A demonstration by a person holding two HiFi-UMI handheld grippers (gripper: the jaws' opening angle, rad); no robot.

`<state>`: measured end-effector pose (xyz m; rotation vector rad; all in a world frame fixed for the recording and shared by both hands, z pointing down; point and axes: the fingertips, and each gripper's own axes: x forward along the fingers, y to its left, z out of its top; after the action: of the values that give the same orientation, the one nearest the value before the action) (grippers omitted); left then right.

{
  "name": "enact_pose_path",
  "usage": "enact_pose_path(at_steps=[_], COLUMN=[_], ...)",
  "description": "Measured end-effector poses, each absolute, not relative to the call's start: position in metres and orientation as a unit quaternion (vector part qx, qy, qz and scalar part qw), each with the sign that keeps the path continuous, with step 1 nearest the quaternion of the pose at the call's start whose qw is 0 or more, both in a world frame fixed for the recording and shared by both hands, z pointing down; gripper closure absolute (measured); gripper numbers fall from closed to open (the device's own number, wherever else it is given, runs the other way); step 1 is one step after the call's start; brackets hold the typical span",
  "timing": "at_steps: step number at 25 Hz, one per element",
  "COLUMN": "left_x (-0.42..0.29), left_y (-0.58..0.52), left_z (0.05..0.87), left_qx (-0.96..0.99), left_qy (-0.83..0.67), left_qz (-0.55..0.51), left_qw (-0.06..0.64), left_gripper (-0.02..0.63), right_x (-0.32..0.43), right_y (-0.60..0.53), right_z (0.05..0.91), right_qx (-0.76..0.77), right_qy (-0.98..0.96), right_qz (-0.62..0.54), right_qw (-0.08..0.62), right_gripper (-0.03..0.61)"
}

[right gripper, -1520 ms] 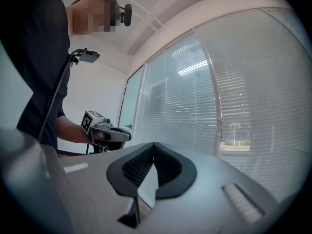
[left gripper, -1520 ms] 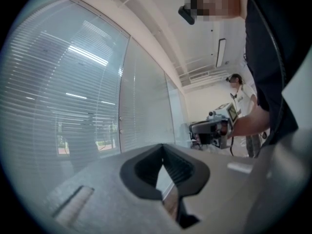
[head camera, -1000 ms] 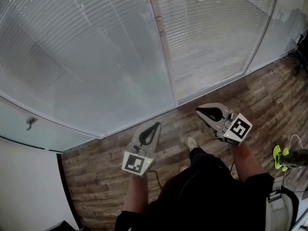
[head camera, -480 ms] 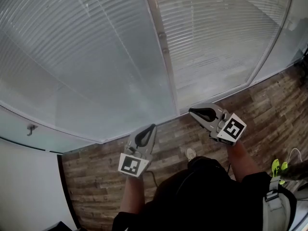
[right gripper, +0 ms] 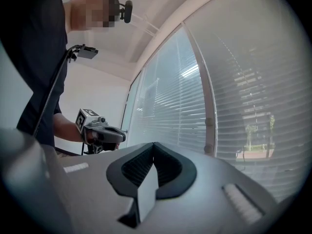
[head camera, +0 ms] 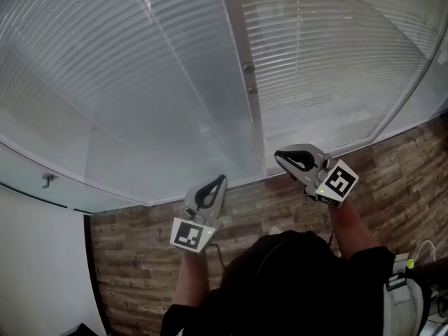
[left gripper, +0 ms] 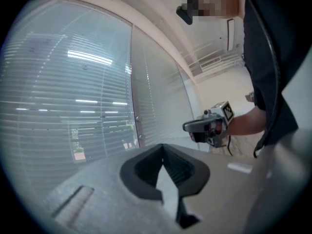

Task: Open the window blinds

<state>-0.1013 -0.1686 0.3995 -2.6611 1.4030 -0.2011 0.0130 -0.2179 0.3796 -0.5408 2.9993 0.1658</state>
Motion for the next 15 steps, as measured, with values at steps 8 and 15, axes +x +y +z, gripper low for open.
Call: enact_pose_path(at_steps=[8,15], left_x=[-0.1,-0.093], left_y=[-0.202,-0.219], left_z=[0.399,0.402], left_qx=[-0.871,-0.871], left_qy=[0.483,0.482], left_qz=[-0.063,-0.07], left_qw=[0.067,0.065], left_gripper=[0.609,0.609], right_x=[0.013,0.02], right_y=[-0.255,-0.279], right_z=[0.379,0.385], right_qx=[-0.164,-0.173], right_qy=[0.984,0.983], right_qz=[0.055,0.04], right_qw=[0.054,0.046], right_gripper=[0.574,0.574])
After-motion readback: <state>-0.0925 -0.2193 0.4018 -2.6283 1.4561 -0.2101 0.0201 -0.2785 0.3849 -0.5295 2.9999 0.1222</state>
